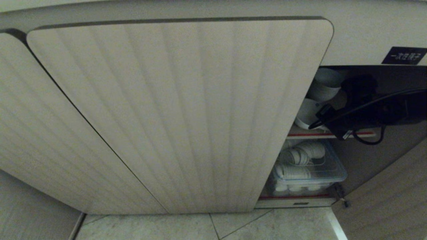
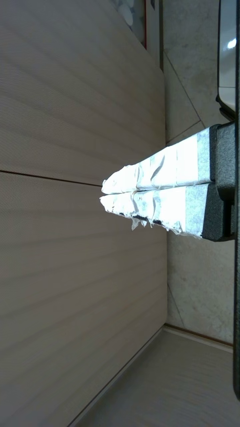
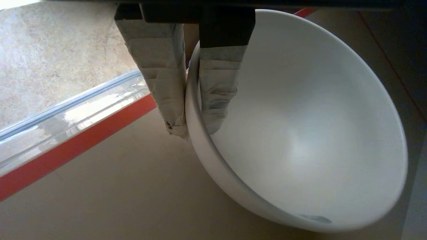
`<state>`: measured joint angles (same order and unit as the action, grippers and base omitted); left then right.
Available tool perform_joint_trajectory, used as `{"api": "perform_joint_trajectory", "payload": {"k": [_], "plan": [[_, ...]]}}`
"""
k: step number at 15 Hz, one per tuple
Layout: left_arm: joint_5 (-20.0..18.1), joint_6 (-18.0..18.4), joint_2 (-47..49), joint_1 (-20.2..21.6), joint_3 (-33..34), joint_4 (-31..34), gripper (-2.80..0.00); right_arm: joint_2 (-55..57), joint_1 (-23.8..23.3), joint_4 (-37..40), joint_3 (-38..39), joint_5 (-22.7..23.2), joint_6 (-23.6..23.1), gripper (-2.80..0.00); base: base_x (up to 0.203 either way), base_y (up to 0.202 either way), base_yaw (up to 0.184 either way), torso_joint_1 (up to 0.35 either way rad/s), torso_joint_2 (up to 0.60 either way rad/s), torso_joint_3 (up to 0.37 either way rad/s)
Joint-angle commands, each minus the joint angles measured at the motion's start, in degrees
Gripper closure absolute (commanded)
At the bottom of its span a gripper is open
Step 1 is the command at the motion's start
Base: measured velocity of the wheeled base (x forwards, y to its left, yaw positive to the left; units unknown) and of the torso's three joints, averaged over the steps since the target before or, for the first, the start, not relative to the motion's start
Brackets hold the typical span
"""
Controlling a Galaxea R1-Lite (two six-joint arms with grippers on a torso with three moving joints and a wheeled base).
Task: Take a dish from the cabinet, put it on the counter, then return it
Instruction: Put it back into the cabinet
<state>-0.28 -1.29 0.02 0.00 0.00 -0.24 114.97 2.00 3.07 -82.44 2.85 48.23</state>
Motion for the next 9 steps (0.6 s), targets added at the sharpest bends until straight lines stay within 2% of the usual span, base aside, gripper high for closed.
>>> {"api": "perform_joint_trajectory", "payload": {"k": [1, 9], "plan": [[0.01, -0.03, -0.02, 0.0, 0.0, -0.03, 0.0, 0.08, 0.02, 0.01, -0.87, 0.05, 0.29, 0.0, 0.0, 0.0, 0.0, 0.0, 0.0, 0.0], [0.01, -0.03, -0.02, 0.0, 0.0, -0.03, 0.0, 0.69, 0.02, 3.33, -3.09, 0.11, 0.29, 0.0, 0.0, 0.0, 0.0, 0.0, 0.0, 0.0]]}}
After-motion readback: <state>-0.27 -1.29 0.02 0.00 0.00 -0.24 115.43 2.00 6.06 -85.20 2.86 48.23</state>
